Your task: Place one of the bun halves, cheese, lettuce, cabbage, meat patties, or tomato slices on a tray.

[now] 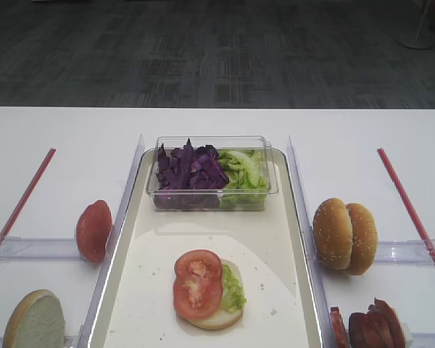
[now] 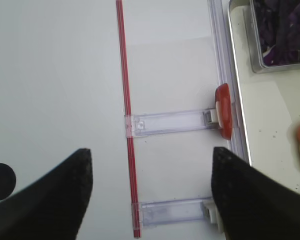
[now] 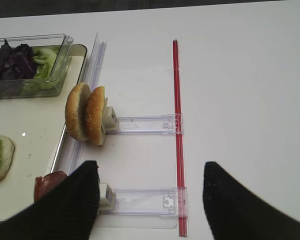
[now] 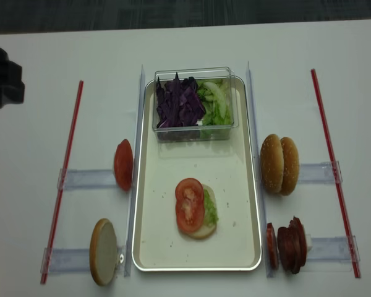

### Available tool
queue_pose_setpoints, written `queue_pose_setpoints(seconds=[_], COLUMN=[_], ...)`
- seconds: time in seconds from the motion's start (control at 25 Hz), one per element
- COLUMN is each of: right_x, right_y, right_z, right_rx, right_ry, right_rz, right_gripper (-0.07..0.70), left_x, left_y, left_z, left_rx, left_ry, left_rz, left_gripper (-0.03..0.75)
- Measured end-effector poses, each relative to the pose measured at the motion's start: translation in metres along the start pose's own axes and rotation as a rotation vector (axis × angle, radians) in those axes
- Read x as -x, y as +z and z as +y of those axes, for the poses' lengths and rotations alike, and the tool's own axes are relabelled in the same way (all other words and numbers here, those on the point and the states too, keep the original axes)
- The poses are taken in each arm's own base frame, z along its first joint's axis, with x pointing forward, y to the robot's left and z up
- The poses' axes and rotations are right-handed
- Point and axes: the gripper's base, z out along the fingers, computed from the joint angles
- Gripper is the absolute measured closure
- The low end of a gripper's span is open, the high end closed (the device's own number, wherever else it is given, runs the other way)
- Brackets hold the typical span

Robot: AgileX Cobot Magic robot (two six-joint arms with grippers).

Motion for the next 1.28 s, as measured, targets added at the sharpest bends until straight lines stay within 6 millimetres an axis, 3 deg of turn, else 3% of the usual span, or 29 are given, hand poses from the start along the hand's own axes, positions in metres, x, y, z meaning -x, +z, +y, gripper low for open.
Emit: queue_pose_setpoints(seconds=[0.28, 0.36, 0.4, 0.8, 1.28], right_x=[0.000, 0.000, 0.000, 0.000, 0.000], right_y=[0.000, 0.000, 0.000, 0.000, 0.000], right_z=[0.000, 0.000, 0.000, 0.000, 0.000], right_rx=[0.000, 0.000, 0.000, 0.000, 0.000], right_ry=[0.000, 0.000, 0.000, 0.000, 0.000], right_rz=[0.000, 0.000, -0.002, -0.002, -0.002], right_gripper=[0.153, 0.153, 0.153, 0.153, 0.153], left_x=[-0.017, -0.027, -0.041, -0.120, -0.170], left_y=[-0.028, -0.031, -0.031, -0.020, -0.002], left_z=[-0.002, -0.003, -0.004, -0.009, -0.012], left_rx=[0.006, 0.007, 0.006, 0.005, 0.008], left_ry=[0.002, 0.002, 0.002, 0.002, -0.004], left_rz=[-0.087, -0.094, -0.092, -0.078, -0.122], left_gripper=[0.238, 0.238, 0.238, 0.238, 0.238])
